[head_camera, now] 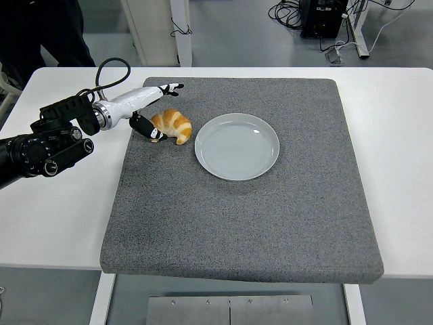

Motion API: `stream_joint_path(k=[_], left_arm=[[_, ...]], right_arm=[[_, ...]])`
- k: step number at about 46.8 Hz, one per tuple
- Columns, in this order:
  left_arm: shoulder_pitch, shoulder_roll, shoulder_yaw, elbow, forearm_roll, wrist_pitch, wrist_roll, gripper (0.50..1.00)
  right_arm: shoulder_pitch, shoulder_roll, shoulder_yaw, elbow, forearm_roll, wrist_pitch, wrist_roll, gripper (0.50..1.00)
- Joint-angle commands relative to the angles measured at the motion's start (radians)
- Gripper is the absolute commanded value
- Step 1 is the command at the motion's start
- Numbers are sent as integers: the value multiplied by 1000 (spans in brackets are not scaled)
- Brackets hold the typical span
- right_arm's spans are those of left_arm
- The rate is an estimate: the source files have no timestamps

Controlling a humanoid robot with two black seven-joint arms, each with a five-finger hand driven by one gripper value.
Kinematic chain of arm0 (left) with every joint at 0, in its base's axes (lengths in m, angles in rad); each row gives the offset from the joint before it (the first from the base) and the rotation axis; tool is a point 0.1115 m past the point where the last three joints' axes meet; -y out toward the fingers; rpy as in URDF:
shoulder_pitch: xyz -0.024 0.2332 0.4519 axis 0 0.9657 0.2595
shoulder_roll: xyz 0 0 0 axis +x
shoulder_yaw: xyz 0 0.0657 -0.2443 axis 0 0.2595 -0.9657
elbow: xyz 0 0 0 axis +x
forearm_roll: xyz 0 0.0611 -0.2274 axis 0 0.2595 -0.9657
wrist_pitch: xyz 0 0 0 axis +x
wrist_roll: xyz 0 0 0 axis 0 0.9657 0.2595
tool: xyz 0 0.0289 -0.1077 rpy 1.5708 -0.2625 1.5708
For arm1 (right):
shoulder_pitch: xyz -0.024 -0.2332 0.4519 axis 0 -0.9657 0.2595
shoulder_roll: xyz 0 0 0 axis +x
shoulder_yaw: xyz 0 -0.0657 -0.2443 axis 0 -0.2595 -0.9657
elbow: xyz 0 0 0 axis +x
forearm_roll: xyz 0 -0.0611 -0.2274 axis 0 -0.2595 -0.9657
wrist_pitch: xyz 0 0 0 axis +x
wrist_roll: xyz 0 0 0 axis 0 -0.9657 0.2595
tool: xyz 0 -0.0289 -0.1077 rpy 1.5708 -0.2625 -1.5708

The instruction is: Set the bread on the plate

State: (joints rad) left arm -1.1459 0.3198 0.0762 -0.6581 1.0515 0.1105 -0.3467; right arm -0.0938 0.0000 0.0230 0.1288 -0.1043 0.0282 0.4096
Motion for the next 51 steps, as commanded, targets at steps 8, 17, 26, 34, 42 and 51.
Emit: stream_joint_path(k=[8,17,26,34,42,51], left_arm=[[-2,-7,54,2,2,21,-1,810],[0,-19,59,15,2,23,-1,805],[2,-19,65,20,2,23,-3,743],[8,-19,65,20,2,26,-8,651],[2,-16,63,22,-5,26,-1,608],[-46,-1,53,22,-19,26,-5,578]], right_arm=[[0,0,0,0,0,1,0,1000],[0,0,0,0,0,-1,0,1000],[-1,0,0,0,0,1,0,1000],[0,0,0,0,0,-1,0,1000],[0,0,0,0,0,-1,0,1000],[0,0,0,0,0,1,0,1000]])
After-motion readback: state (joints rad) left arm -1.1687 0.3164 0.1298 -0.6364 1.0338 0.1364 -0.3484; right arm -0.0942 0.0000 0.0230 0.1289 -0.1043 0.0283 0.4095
